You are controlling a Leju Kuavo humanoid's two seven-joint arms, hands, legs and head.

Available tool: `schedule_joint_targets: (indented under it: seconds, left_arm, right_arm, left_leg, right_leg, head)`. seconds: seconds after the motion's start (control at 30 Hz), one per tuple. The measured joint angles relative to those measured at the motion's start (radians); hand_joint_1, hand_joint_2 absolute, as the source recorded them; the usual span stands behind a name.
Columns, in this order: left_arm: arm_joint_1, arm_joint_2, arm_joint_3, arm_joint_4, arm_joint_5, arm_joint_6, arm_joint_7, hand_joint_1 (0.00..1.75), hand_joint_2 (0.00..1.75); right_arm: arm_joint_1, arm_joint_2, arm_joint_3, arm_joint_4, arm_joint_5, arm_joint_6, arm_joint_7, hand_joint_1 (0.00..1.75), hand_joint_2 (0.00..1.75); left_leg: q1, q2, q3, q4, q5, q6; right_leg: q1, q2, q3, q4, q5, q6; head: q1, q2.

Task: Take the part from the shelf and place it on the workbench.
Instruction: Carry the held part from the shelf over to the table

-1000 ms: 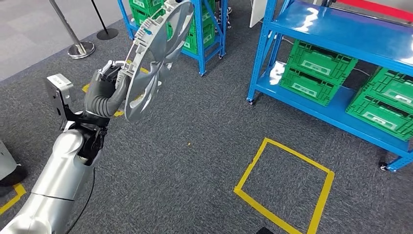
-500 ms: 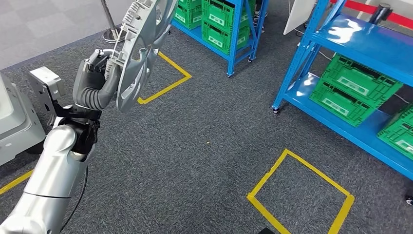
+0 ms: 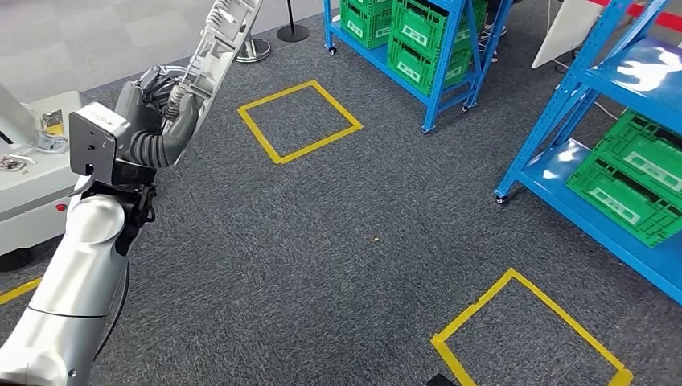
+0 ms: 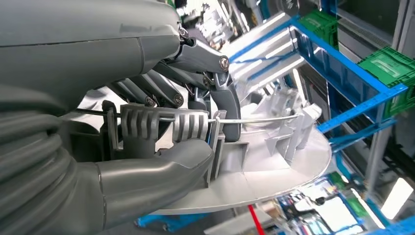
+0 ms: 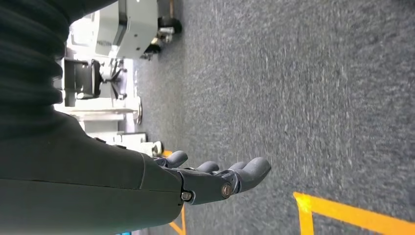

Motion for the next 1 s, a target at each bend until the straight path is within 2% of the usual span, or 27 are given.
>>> schedule_joint_targets:
  seconds: [0.07, 0.1, 0.13, 0.17, 0.2, 0.27, 0.3, 0.33, 0.37, 0.43, 0.5, 0.57, 0.6, 0.63, 0.67, 0.7, 0.73, 0.8, 0.87, 0.93, 0.97, 1.0]
  left_arm:
    - [-0.002, 0.007, -0.006, 0.0, -0.029, 0.012, 0.004, 1.75, 1.75]
    - [-0.001, 0.01, -0.009, 0.001, -0.048, 0.021, 0.008, 1.75, 1.75]
    - [0.001, 0.014, -0.013, 0.002, -0.069, 0.031, 0.012, 1.75, 1.75]
    - [0.002, 0.018, -0.017, 0.002, -0.088, 0.041, 0.015, 1.75, 1.75]
    - [0.002, 0.023, -0.02, 0.002, -0.106, 0.05, 0.018, 1.75, 1.75]
    - [0.001, 0.028, -0.024, 0.002, -0.134, 0.064, 0.023, 1.75, 1.75]
    - [0.001, 0.03, -0.026, 0.002, -0.144, 0.068, 0.026, 1.75, 1.75]
    - [0.0, 0.031, -0.029, 0.002, -0.15, 0.07, 0.029, 1.75, 1.75]
    - [0.0, 0.032, -0.031, 0.001, -0.154, 0.07, 0.031, 1.75, 1.75]
    - [-0.001, 0.035, -0.033, 0.0, -0.157, 0.071, 0.034, 1.75, 1.75]
    - [-0.006, 0.035, -0.034, -0.002, -0.161, 0.071, 0.037, 1.75, 1.75]
    - [-0.009, 0.033, -0.038, -0.002, -0.168, 0.07, 0.041, 1.75, 1.75]
    - [-0.009, 0.032, -0.04, -0.001, -0.172, 0.069, 0.044, 1.75, 1.75]
    - [-0.008, 0.033, -0.042, 0.001, -0.176, 0.067, 0.046, 1.75, 1.75]
    - [-0.008, 0.033, -0.043, 0.003, -0.179, 0.065, 0.049, 1.75, 1.75]
    - [-0.009, 0.034, -0.043, 0.005, -0.182, 0.061, 0.05, 1.75, 1.75]
    - [-0.01, 0.034, -0.044, 0.007, -0.186, 0.058, 0.051, 1.75, 1.75]
    - [-0.015, 0.034, -0.045, 0.012, -0.193, 0.053, 0.052, 1.75, 1.75]
    - [-0.019, 0.034, -0.047, 0.017, -0.196, 0.051, 0.052, 1.75, 1.75]
    - [-0.021, 0.038, -0.048, 0.02, -0.199, 0.051, 0.052, 1.75, 1.75]
    - [-0.022, 0.041, -0.049, 0.021, -0.201, 0.051, 0.052, 1.75, 1.75]
    - [-0.026, 0.043, -0.049, 0.022, -0.205, 0.051, 0.053, 1.75, 1.75]
  right_arm:
    - [0.0, 0.0, 0.0, 0.0, 0.003, 0.004, 0.0, 0.0, 1.75]
    - [0.001, -0.001, 0.0, 0.0, 0.005, 0.009, 0.001, 0.0, 1.75]
    - [0.001, -0.001, 0.0, 0.0, 0.007, 0.014, 0.003, 0.0, 1.75]
    - [0.0, 0.0, 0.0, 0.0, 0.007, 0.018, 0.006, 0.0, 1.75]
    - [0.0, 0.001, 0.0, 0.0, 0.008, 0.021, 0.009, 0.0, 1.75]
    - [0.0, 0.003, 0.0, 0.0, 0.008, 0.023, 0.014, 0.0, 1.75]
    - [0.0, 0.004, 0.0, 0.0, 0.008, 0.023, 0.014, 0.0, 1.75]
    - [0.0, 0.005, 0.0, 0.0, 0.009, 0.024, 0.015, 0.0, 1.75]
    - [0.0, 0.006, 0.0, 0.0, 0.009, 0.025, 0.015, 0.0, 1.75]
    - [-0.002, 0.008, 0.0, 0.0, 0.01, 0.027, 0.014, 0.0, 1.75]
    - [-0.004, 0.011, 0.0, 0.0, 0.01, 0.029, 0.013, 0.0, 1.75]
    - [-0.004, 0.014, 0.001, 0.0, 0.011, 0.033, 0.012, 0.0, 1.75]
    - [-0.004, 0.015, 0.001, 0.0, 0.011, 0.035, 0.013, 0.0, 1.75]
    - [-0.004, 0.015, 0.001, 0.0, 0.011, 0.036, 0.014, 0.0, 1.75]
    - [-0.004, 0.015, 0.001, 0.0, 0.01, 0.036, 0.016, 0.0, 1.75]
    - [-0.004, 0.015, 0.001, 0.0, 0.009, 0.036, 0.018, 0.0, 1.75]
    - [-0.004, 0.015, 0.001, 0.0, 0.009, 0.036, 0.018, 0.0, 1.75]
    - [-0.006, 0.016, 0.001, 0.0, 0.007, 0.035, 0.018, 0.0, 1.75]
    - [-0.007, 0.017, 0.001, 0.0, 0.006, 0.035, 0.018, 0.0, 1.75]
    - [-0.009, 0.019, 0.001, 0.0, 0.006, 0.035, 0.018, 0.0, 1.75]
    - [-0.009, 0.02, 0.001, 0.0, 0.006, 0.036, 0.018, 0.0, 1.75]
    - [-0.009, 0.022, 0.001, -0.001, 0.006, 0.037, 0.018, 0.0, 1.75]
  left_leg:
    - [0.003, 0.05, -0.054, 0.116, -0.057, -0.009]
    - [0.007, 0.06, -0.082, 0.174, -0.078, -0.013]
    - [0.011, 0.065, -0.098, 0.21, -0.085, -0.016]
    - [0.014, 0.069, -0.097, 0.209, -0.075, -0.018]
    - [0.016, 0.076, -0.075, 0.169, -0.049, -0.019]
    - [0.013, 0.113, -0.001, 0.037, 0.003, -0.017]
    - [0.01, 0.128, 0.026, -0.015, 0.017, -0.012]
    - [0.005, 0.137, 0.04, -0.042, 0.019, -0.006]
    - [0.001, 0.135, 0.043, -0.048, 0.016, 0.0]
    - [0.001, 0.109, 0.042, -0.052, 0.02, 0.013]
    - [0.004, 0.089, 0.046, -0.058, 0.023, 0.026]
    - [0.006, 0.069, 0.047, -0.06, 0.023, 0.035]
    - [0.005, 0.057, 0.047, -0.059, 0.023, 0.037]
    - [0.004, 0.044, 0.047, -0.058, 0.023, 0.038]
    - [0.003, 0.03, 0.047, -0.056, 0.023, 0.038]
    - [0.003, 0.017, 0.047, -0.055, 0.022, 0.038]
    - [0.003, 0.004, 0.047, -0.053, 0.022, 0.038]
    - [0.003, -0.02, 0.043, -0.047, 0.022, 0.031]
    - [0.005, -0.039, 0.036, -0.046, 0.025, 0.018]
    - [0.009, -0.051, 0.031, -0.05, 0.029, 0.005]
    - [0.008, -0.039, 0.026, -0.045, 0.025, -0.001]
    - [0.007, -0.016, 0.016, -0.025, 0.011, -0.006]
  right_leg:
    - [0.002, -0.02, 0.002, -0.002, -0.001, -0.006]
    - [0.003, -0.032, 0.003, -0.002, -0.002, -0.008]
    - [0.003, -0.042, 0.003, -0.002, -0.003, -0.008]
    - [0.003, -0.052, 0.004, -0.002, -0.005, -0.008]
    - [0.003, -0.061, 0.006, -0.001, -0.006, -0.006]
    - [0.004, -0.079, 0.011, 0.0, -0.012, 0.002]
    - [0.007, -0.087, 0.013, 0.001, -0.015, 0.007]
    - [0.009, -0.096, 0.016, 0.001, -0.018, 0.012]
    - [0.011, -0.104, 0.018, 0.0, -0.019, 0.017]
    - [0.008, -0.117, 0.022, 0.0, -0.025, 0.029]
    - [0.003, -0.085, 0.008, 0.039, -0.052, 0.038]
    - [0.002, -0.037, -0.049, 0.152, -0.105, 0.04]
    - [0.002, -0.026, -0.085, 0.217, -0.127, 0.039]
    - [0.004, -0.021, -0.112, 0.261, -0.134, 0.038]
    - [0.005, -0.018, -0.124, 0.272, -0.123, 0.037]
    - [0.005, -0.015, -0.116, 0.243, -0.095, 0.034]
    - [0.004, -0.008, -0.092, 0.183, -0.057, 0.031]
    - [0.002, 0.024, -0.038, 0.062, -0.009, 0.028]
    - [0.004, 0.038, -0.017, 0.016, -0.001, 0.025]
    - [0.006, 0.02, -0.014, 0.01, 0.006, 0.015]
    - [0.005, 0.011, -0.011, 0.005, 0.009, 0.008]
    - [0.004, 0.002, -0.008, -0.001, 0.012, 0.001]
  head:
    - [-0.004, 0.0]
    - [-0.004, 0.0]
    - [-0.004, 0.0]
    - [-0.004, 0.0]
    - [-0.004, 0.0]
    - [-0.005, 0.0]
    - [-0.004, 0.0]
    - [-0.003, 0.0]
    - [-0.002, 0.0]
    - [-0.001, 0.0]
    - [0.0, 0.0]
    - [0.002, 0.0]
    - [0.004, 0.0]
    - [0.004, 0.0]
    - [0.004, 0.0]
    - [0.004, 0.0]
    - [0.004, 0.0]
    - [0.004, 0.0]
    - [0.003, 0.0]
    - [0.003, 0.0]
    - [0.003, 0.0]
    - [0.001, 0.0]
